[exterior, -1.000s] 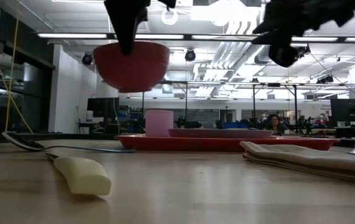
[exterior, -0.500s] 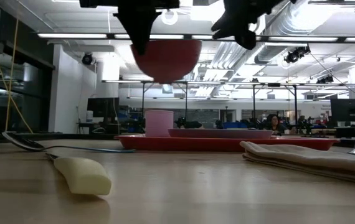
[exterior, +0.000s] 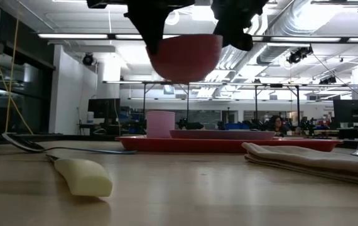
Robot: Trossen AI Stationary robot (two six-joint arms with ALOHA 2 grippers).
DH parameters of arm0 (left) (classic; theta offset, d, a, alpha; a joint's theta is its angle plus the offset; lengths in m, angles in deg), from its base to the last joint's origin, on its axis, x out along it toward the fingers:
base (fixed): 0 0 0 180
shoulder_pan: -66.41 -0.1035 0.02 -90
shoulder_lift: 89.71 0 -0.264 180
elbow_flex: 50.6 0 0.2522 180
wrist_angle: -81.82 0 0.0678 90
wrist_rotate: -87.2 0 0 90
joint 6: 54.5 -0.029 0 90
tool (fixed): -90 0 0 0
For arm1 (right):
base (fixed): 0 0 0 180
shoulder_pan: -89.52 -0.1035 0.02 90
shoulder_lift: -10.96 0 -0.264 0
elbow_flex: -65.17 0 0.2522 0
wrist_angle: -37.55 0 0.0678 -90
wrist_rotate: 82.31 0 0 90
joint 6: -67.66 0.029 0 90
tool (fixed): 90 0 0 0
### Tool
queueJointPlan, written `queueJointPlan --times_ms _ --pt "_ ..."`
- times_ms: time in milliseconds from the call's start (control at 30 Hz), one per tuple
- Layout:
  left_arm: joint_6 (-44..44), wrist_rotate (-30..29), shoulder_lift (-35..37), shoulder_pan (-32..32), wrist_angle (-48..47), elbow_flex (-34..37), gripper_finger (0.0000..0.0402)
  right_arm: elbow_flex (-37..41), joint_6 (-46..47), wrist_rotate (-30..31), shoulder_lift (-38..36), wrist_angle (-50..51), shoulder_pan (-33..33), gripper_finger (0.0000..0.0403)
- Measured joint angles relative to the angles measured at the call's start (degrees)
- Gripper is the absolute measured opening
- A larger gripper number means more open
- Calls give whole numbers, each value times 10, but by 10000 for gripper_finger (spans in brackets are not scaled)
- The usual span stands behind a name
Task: Set up tray
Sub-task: Put the pink bowl on top of the purple plate on the red tray
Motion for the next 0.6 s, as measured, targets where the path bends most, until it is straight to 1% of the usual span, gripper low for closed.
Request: queueJointPlan --times_ms 100,200,333,600 --pt "-18 1 0 0 24 0 13 0 0 -2 4 21 0 67" --pt "-29 16 0 -4 36 0 13 1 0 -1 4 40 -1 67" --pt "-31 31 -11 -11 37 0 13 1 -1 -3 3 53 -1 67" --pt "-33 34 -35 -23 42 0 13 1 -28 -21 3 82 0 67"
